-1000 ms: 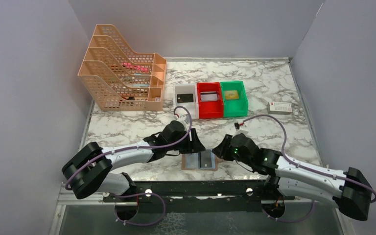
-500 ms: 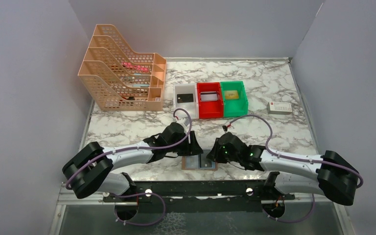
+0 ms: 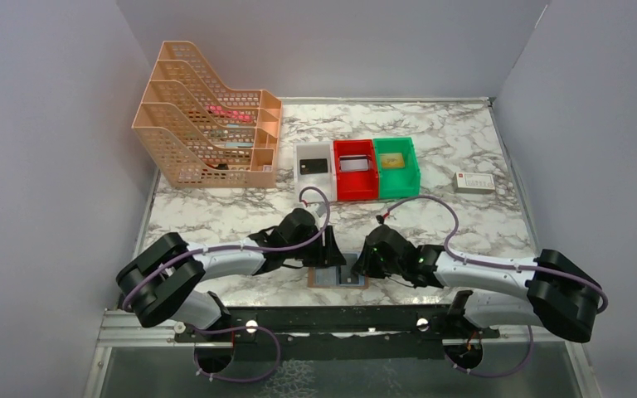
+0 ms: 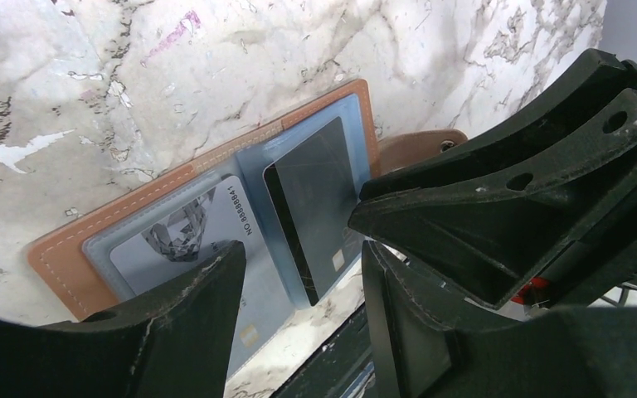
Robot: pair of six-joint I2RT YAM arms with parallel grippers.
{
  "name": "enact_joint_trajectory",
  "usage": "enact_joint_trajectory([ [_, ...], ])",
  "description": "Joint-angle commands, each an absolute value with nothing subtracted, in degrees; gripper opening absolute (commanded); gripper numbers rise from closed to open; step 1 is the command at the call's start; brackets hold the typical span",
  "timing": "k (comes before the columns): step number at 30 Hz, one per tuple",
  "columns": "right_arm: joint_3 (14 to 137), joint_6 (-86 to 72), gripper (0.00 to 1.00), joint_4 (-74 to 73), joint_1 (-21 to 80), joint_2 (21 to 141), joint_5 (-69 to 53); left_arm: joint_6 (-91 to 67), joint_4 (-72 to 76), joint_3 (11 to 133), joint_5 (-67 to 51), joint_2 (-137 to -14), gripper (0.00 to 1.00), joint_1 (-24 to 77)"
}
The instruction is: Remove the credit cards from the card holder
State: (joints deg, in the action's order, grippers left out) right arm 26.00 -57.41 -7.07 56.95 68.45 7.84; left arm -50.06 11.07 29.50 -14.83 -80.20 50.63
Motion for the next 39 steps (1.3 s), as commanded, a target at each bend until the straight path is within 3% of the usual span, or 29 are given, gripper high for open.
enact_joint_trajectory([
  [1, 25.88, -59.06, 0.27, -7.71, 57.17, 70.18, 8.81, -49.85, 13.74, 30.14, -17.25, -81.71, 0.56, 50.78],
  [13, 24.43, -61.12, 0.24, -7.53, 57.22, 71.07, 8.36, -53.79, 18.05, 25.52, -14.99, -83.44, 0.46, 51.04],
  [30, 24.94, -61.36, 0.23, -9.12, 57.22, 70.99, 9.59, -53.71, 19.80, 26.19, -16.11, -83.66, 0.07, 51.08],
  [39, 26.81, -61.27, 0.19, -11.41, 57.17, 73.54, 10.60, -52.14, 17.14, 26.63, -15.04, -82.37, 0.04, 51.11],
])
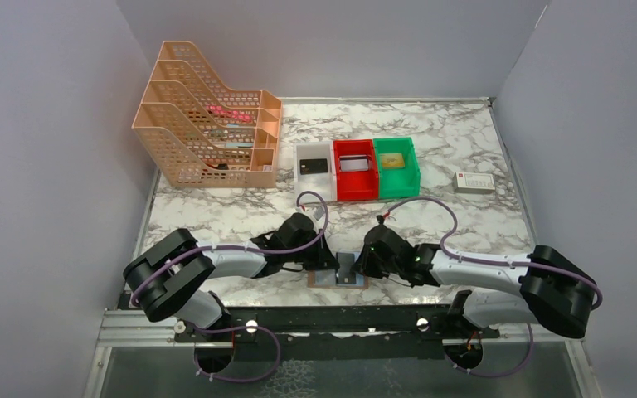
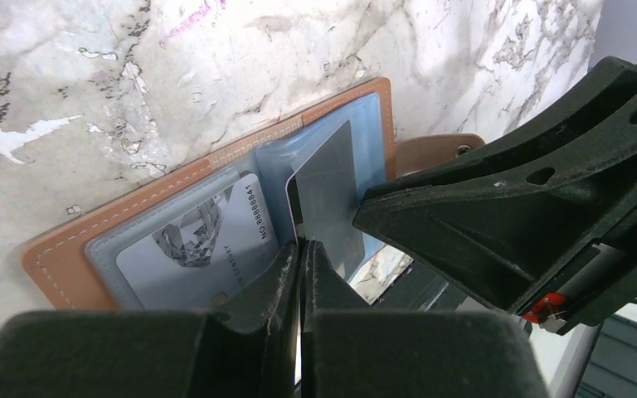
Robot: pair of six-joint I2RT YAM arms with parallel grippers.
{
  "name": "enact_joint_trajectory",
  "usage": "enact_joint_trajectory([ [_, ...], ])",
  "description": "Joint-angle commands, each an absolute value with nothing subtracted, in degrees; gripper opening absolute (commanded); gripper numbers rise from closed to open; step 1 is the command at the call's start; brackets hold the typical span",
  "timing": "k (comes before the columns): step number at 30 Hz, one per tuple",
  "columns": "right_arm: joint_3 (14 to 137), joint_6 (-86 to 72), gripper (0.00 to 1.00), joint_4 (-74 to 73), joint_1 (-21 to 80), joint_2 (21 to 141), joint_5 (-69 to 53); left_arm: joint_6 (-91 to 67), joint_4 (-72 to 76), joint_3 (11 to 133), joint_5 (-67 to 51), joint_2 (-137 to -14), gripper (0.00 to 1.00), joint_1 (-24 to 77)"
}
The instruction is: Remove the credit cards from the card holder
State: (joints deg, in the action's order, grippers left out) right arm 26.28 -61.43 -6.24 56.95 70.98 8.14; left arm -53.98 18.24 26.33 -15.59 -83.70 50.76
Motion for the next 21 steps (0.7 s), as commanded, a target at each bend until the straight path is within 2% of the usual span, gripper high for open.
enact_joint_trajectory([
  [1, 27.07, -61.20, 0.19, -11.66, 57.21, 73.90, 10.70, -51.59, 16.13, 27.06, -14.71, -82.32, 0.04, 51.07],
  [12, 28.47, -60.73, 0.07, -13.53, 57.22, 76.19, 11.86, -48.42, 10.92, 28.92, -13.54, -81.12, 0.04, 50.92],
  [21, 28.46, -61.06, 0.03, -14.48, 57.22, 76.91, 12.61, -48.02, 10.41, 29.07, -13.59, -80.22, 0.05, 50.73],
])
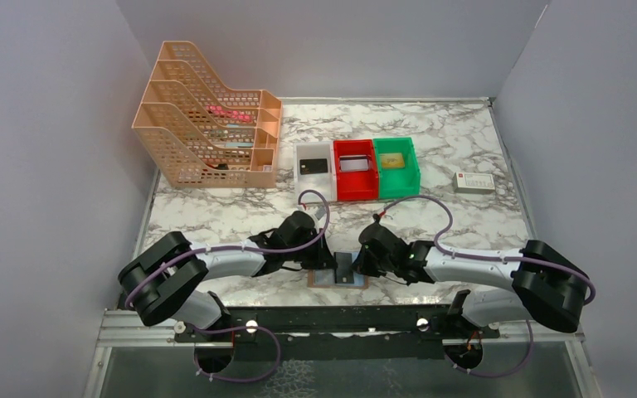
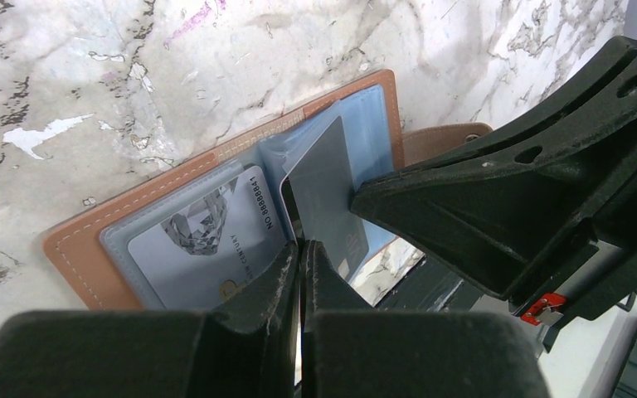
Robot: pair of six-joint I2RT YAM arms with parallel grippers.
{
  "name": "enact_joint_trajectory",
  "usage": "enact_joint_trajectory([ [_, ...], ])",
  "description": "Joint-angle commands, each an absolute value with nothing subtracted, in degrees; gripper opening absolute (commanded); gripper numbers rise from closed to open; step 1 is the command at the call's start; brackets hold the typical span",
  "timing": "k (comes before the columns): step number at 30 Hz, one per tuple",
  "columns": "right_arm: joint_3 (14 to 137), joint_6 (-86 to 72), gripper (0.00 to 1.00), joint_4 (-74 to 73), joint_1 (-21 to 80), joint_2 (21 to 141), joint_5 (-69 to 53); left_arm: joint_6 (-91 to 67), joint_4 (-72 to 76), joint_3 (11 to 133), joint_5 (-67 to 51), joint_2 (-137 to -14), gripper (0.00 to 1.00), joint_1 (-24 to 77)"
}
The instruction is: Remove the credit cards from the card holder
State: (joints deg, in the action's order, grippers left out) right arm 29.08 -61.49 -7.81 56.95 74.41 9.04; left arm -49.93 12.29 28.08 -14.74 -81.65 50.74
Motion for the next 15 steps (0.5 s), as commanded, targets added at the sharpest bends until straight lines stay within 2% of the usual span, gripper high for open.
enact_joint_trajectory([
  [1, 28.55, -61.19, 0.03, -14.76, 57.22, 76.95, 12.85, -47.93, 10.17, 29.09, -13.62, -80.09, 0.05, 50.76],
  [15, 29.37, -61.71, 0.02, -17.71, 57.19, 76.98, 15.45, -46.85, 7.08, 28.79, -11.87, -77.99, 0.06, 50.20],
])
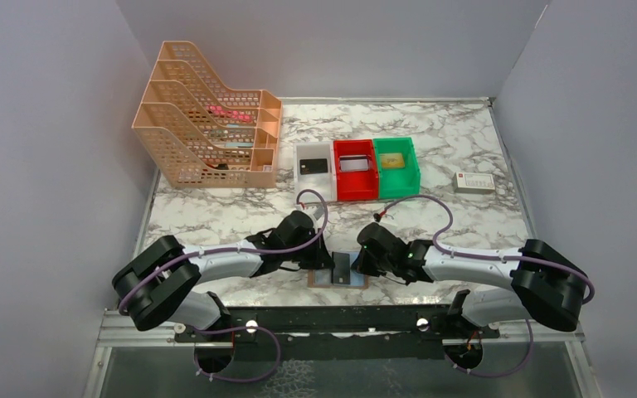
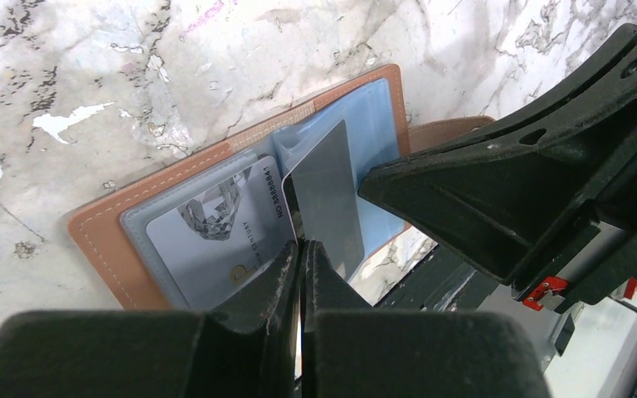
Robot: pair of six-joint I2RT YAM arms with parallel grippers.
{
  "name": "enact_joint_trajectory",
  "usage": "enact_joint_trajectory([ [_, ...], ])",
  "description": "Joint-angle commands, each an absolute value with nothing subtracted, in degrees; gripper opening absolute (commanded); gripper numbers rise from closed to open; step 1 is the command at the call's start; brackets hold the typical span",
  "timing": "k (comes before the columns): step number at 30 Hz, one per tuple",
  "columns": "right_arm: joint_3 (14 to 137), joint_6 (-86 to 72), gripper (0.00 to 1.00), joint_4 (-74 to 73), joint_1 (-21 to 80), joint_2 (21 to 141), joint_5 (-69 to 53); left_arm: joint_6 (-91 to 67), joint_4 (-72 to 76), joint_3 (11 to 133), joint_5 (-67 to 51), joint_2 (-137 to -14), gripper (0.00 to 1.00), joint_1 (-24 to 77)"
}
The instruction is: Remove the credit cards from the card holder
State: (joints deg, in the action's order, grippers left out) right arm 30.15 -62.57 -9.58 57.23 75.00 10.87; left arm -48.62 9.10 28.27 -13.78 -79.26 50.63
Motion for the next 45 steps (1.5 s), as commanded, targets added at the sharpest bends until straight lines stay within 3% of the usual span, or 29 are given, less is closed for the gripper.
enact_joint_trajectory([
  [1, 29.36, -61.63, 0.02, -17.53, 57.21, 77.03, 15.31, -46.85, 7.18, 28.87, -12.01, -78.08, 0.06, 50.19],
  [5, 29.44, -61.58, 0.02, -17.36, 57.22, 77.33, 15.13, -46.58, 7.25, 28.92, -12.57, -78.07, 0.06, 50.08],
  [8, 29.65, -61.00, 0.02, -16.92, 57.22, 77.21, 14.55, -46.29, 7.70, 29.06, -12.88, -78.27, 0.12, 50.06],
  [11, 29.79, -58.91, 0.07, -14.52, 57.22, 75.54, 12.32, -46.01, 8.76, 29.26, -14.34, -79.44, 0.17, 50.09],
  [16, 30.41, -56.22, 0.13, -11.95, 57.22, 71.29, 10.92, -46.85, 12.14, 28.83, -16.80, -81.63, 0.18, 50.02],
  [27, 32.39, -54.40, 0.14, -11.63, 57.22, 73.72, 9.34, -49.30, 17.67, 28.21, -19.75, -84.55, 0.25, 50.03],
  [35, 32.37, -55.87, 0.12, -12.18, 57.22, 78.39, 8.92, -49.74, 17.77, 27.70, -19.71, -85.79, 0.24, 50.08],
  [40, 32.07, -56.79, 0.11, -13.36, 57.22, 78.49, 9.90, -50.00, 17.84, 27.57, -19.38, -85.31, 0.14, 50.02],
  [45, 31.97, -57.50, 0.11, -14.36, 57.22, 78.52, 10.55, -50.22, 17.80, 27.24, -18.85, -84.44, 0.21, 50.09],
])
